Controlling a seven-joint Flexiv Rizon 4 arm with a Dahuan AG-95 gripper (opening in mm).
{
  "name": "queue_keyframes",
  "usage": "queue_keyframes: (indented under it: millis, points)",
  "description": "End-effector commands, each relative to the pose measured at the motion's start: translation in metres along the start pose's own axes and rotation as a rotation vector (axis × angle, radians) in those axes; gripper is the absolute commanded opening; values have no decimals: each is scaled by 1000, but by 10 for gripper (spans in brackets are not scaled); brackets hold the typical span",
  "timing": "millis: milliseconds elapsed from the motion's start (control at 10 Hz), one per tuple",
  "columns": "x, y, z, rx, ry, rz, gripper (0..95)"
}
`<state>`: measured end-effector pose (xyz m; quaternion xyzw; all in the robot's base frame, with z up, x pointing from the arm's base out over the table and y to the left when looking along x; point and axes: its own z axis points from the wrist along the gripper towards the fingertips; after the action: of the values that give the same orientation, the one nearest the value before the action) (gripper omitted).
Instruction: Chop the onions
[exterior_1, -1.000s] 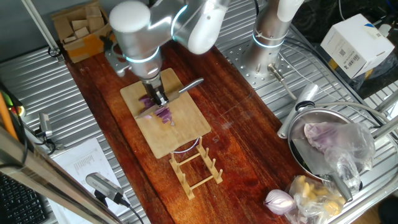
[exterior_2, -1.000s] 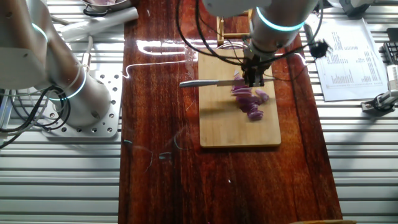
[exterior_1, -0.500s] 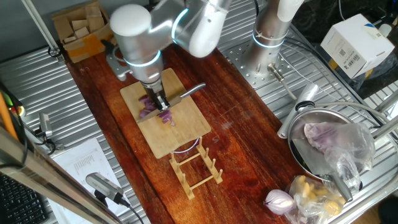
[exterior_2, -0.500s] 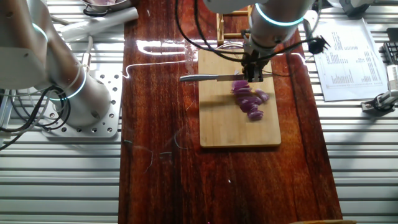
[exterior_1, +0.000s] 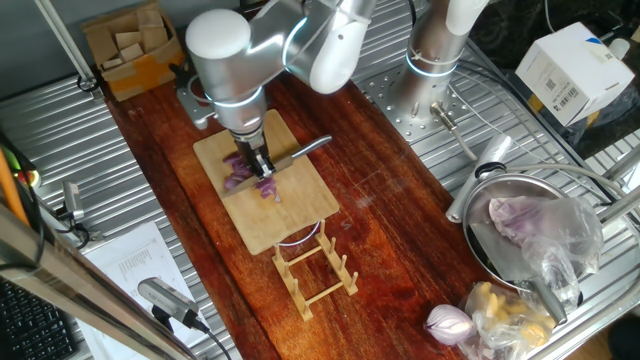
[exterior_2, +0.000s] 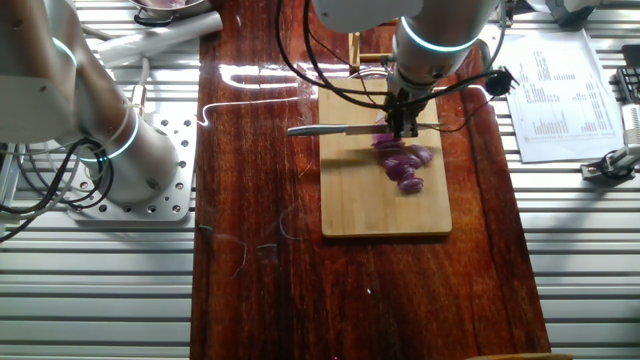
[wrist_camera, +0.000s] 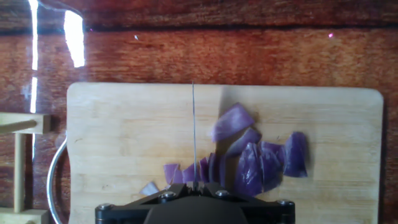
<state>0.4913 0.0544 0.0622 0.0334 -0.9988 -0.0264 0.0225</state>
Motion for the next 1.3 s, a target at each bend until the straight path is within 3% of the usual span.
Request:
queue_keyframes:
  millis: [100,500,900,1000,1200,1300]
  points:
    - [1,0,0,-2,-3,-1,0]
    - [4,2,5,-6,-14,2,0]
    - [6,1,35,7,-36,-11,0]
    - [6,0,36,5,-37,-9,0]
    - [4,0,20,10,-14,-6,0]
    - [3,2,5,4,7,7,0]
